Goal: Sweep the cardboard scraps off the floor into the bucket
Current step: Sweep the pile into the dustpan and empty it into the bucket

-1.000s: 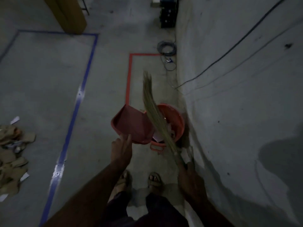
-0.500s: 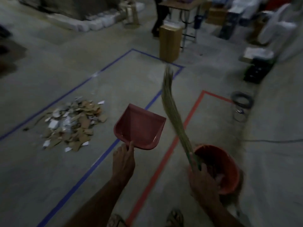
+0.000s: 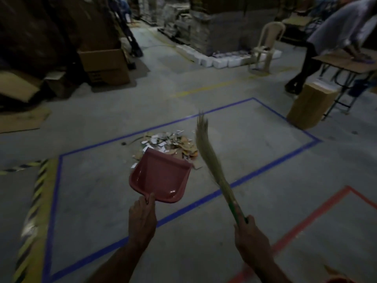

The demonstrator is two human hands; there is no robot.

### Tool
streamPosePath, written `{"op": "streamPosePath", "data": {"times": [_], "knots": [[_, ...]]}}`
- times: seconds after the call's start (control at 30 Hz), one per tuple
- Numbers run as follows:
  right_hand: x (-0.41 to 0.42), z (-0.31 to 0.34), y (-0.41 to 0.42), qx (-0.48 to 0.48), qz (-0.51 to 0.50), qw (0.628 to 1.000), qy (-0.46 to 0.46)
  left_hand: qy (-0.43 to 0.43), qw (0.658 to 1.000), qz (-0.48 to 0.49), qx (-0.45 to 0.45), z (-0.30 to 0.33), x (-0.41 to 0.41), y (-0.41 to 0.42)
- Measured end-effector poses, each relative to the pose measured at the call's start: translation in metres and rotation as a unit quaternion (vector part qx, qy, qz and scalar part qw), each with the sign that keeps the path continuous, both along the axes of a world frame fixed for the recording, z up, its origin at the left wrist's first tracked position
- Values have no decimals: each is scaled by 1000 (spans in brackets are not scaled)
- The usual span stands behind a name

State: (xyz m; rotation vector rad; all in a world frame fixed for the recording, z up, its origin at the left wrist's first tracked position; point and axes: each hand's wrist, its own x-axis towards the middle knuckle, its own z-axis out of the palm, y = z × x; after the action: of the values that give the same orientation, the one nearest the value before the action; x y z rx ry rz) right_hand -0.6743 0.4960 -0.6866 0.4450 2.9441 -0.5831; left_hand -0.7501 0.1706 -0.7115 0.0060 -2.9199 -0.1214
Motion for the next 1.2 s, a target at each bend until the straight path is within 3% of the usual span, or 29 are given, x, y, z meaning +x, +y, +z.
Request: {"op": "streamPosePath", "data": {"times": [0.5,0.9,1.2], "knots": [[-158,-27,-120,81,146,978,-124,-19,986,166,24,-39,-42,-159],[-372,-70,-191,61,259,953,-145,-45,982,185,-13,-49,-229,-202],[-487,-116,-234,114,315,908,-253,-131,973,192,-2,-87,-345,-246]]}}
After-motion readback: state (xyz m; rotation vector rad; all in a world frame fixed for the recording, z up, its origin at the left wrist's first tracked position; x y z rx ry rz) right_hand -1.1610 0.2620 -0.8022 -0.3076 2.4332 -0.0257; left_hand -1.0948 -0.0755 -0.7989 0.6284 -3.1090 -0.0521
